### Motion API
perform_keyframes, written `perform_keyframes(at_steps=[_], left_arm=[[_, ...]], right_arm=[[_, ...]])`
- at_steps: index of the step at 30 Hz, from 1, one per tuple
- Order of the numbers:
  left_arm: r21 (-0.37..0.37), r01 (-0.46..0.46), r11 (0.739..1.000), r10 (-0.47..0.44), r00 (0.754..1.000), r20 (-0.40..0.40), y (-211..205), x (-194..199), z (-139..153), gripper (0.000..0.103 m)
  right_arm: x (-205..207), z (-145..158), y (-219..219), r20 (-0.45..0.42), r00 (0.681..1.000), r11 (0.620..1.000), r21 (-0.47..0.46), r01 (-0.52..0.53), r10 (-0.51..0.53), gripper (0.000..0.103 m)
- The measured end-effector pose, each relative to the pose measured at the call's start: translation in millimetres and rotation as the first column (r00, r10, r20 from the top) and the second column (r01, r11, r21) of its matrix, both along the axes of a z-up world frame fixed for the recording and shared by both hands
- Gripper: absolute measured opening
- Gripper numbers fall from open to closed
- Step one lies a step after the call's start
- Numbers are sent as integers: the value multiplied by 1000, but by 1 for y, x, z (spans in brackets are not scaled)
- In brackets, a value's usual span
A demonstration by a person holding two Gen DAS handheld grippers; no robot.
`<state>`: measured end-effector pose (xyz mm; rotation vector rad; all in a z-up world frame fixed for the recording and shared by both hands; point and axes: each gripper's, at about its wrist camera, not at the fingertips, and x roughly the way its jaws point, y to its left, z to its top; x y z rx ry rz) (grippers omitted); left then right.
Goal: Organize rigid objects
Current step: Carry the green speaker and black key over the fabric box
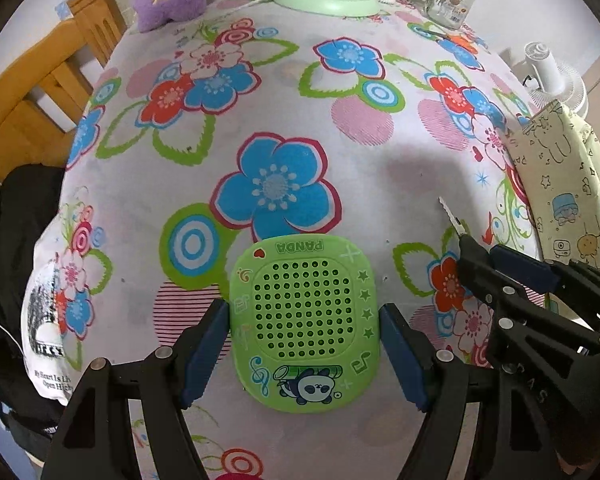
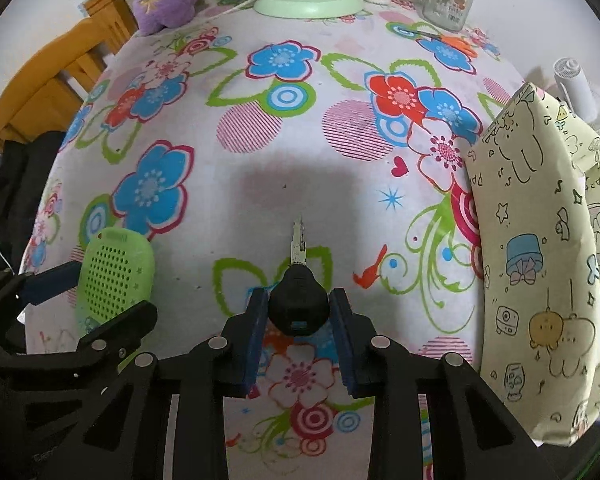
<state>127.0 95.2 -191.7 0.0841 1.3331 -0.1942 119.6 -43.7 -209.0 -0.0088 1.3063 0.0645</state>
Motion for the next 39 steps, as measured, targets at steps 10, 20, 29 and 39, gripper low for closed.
perform_keyframes(at_steps=[10,20,29,39], left_arm=[[15,34,999,-34,998,50,5,-8,20,77],[3,74,997,-73,992,101,0,-12,49,77],[1,120,993,-119,978,169,-14,-15,81,77],[34,118,992,-123,969,216,-34,-17,104,77]], right_arm=[[-14,24,8,41,999,1000,9,6,-6,34],[-25,57,7,94,995,999,-2,36,-35,34],[-34,91,-6,161,983,996,-8,84,-82,34],[-37,110,-25,202,974,995,31,97,-101,34]])
